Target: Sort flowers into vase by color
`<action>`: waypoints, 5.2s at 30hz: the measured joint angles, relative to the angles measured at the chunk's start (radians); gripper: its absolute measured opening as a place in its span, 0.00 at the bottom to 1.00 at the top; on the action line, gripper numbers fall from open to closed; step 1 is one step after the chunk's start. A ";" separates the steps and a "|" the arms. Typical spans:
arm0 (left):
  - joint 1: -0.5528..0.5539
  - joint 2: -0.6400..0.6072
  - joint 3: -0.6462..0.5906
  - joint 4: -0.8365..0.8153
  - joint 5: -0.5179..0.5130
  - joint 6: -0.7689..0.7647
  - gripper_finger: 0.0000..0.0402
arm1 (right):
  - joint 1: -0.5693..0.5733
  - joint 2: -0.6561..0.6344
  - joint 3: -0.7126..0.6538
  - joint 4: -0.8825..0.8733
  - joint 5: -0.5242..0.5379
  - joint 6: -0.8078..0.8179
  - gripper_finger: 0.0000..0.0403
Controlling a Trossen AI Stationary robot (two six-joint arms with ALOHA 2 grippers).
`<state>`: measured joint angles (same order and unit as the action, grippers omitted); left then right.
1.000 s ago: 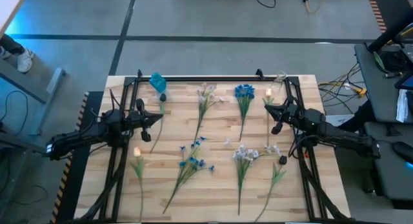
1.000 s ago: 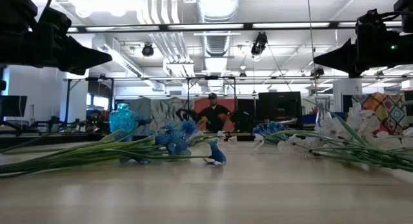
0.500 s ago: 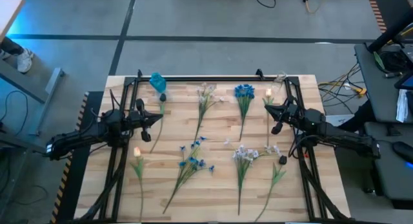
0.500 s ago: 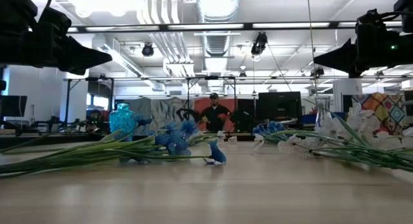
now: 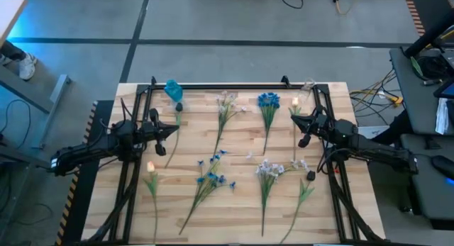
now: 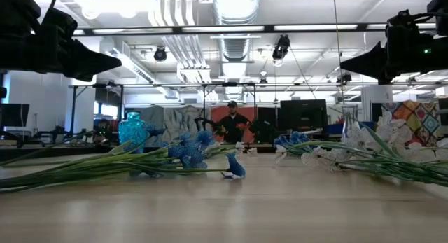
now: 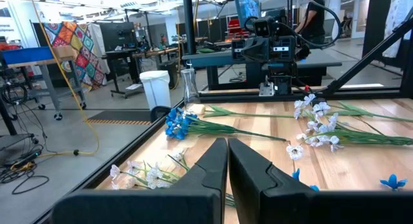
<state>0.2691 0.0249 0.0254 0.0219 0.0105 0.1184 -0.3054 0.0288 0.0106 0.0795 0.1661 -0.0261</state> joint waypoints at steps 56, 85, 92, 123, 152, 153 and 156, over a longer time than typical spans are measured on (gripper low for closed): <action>0.003 0.002 0.001 0.317 -0.159 0.027 0.00 | 0.000 0.000 0.000 0.000 0.000 0.000 0.02; 0.000 0.694 0.519 -0.669 -0.236 -0.641 0.00 | 0.000 0.000 0.000 0.000 0.000 0.000 0.02; 0.004 0.936 0.595 -0.727 -0.271 -0.713 0.11 | 0.000 0.000 0.000 0.000 0.000 0.000 0.02; 0.383 1.419 0.732 -0.700 -0.090 -0.561 0.36 | 0.000 0.000 0.000 0.000 0.000 0.000 0.02; 0.396 1.101 0.730 -0.239 0.057 -0.404 0.00 | 0.000 0.000 0.000 0.000 0.000 0.000 0.02; 0.407 1.074 0.730 -0.186 0.055 -0.395 0.00 | 0.000 0.000 0.000 0.000 0.000 0.000 0.02; 0.449 1.002 0.730 -0.044 0.050 -0.378 0.00 | 0.000 0.000 0.000 0.000 0.000 0.000 0.02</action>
<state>0.7177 1.0267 0.7555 -0.0217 0.0606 -0.2594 -0.3055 0.0288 0.0107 0.0795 0.1660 -0.0262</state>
